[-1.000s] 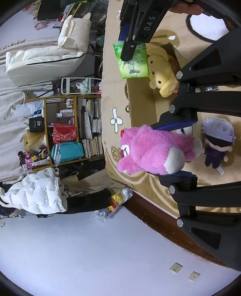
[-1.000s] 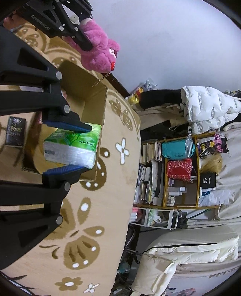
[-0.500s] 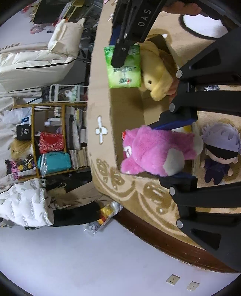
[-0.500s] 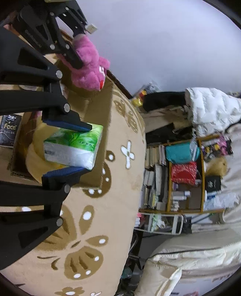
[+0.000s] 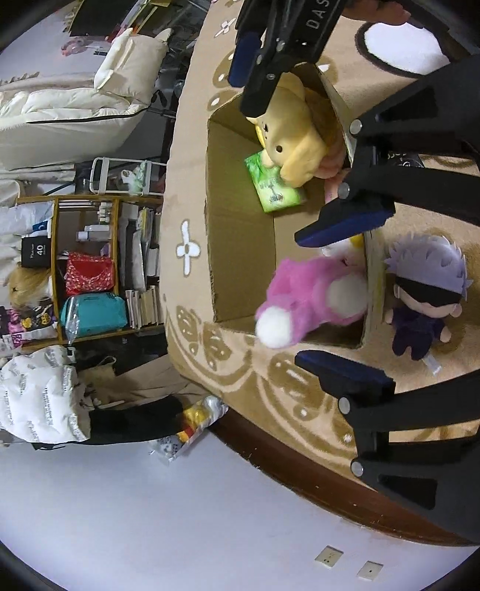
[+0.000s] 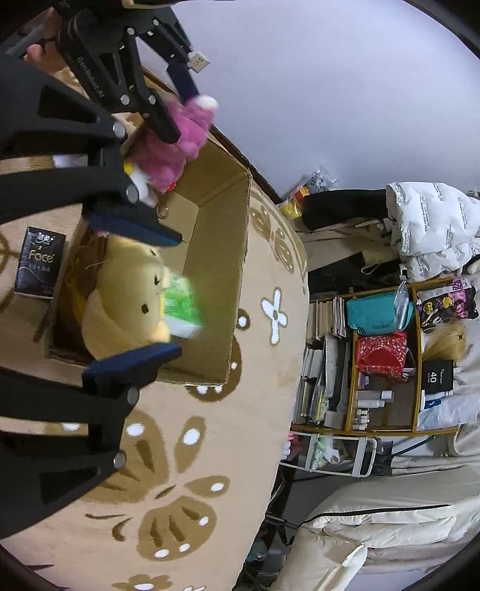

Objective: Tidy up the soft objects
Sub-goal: 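Open both tools to drop the pink bear and tissue pack into the box, then lower the left tool onto the white-haired doll while the right tool lowers onto the black Face tissue pack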

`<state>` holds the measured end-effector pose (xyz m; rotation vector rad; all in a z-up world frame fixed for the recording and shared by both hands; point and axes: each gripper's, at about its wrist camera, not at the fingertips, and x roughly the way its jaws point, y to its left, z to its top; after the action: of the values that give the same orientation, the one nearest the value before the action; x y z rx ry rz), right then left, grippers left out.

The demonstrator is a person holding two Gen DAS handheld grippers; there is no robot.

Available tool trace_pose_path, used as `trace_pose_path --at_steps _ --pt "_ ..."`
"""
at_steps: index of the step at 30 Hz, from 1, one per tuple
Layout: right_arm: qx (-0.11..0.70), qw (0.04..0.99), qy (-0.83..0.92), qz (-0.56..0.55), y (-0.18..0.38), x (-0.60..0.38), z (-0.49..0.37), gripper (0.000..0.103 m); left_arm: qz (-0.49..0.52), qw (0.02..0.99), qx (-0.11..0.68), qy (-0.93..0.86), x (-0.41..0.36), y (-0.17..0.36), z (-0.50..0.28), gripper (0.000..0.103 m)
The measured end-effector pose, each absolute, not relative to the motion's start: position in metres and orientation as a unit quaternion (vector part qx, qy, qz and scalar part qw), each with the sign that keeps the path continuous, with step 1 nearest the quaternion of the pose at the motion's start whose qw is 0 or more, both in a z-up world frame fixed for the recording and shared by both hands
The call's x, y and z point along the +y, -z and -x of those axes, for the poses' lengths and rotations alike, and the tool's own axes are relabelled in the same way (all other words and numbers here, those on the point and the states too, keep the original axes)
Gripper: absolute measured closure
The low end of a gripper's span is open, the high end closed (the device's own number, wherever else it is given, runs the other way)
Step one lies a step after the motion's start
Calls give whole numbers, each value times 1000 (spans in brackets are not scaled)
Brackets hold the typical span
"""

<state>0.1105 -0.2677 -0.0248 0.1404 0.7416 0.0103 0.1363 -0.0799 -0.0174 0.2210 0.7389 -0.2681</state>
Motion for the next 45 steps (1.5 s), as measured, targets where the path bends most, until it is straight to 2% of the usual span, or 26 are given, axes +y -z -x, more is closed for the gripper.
trace_pose_path --at_steps 3,6,7,9,11,21,32,45 --pt "363 929 3 -72 22 -269 -104 31 -117 916 363 123 -78 11 -134 30" --pt "365 927 10 -82 18 -273 -97 16 -114 919 358 117 -72 2 -128 18" --pt "364 927 12 -87 17 -274 -93 11 -111 921 355 115 -69 -1 -125 16" --pt "363 927 12 -93 15 -275 -88 8 -108 923 352 112 -64 -5 -120 8" --pt "366 926 10 -96 14 -275 -82 0 -109 924 352 107 -62 -8 -116 5" --pt "371 924 -3 -90 10 -257 -55 0 -117 911 383 98 -44 2 -94 3" --pt "411 908 3 -76 36 -241 -35 0 -140 896 412 93 -43 25 -82 3" --pt "443 890 9 -108 71 -245 -50 0 -159 870 454 108 -55 62 -92 3"
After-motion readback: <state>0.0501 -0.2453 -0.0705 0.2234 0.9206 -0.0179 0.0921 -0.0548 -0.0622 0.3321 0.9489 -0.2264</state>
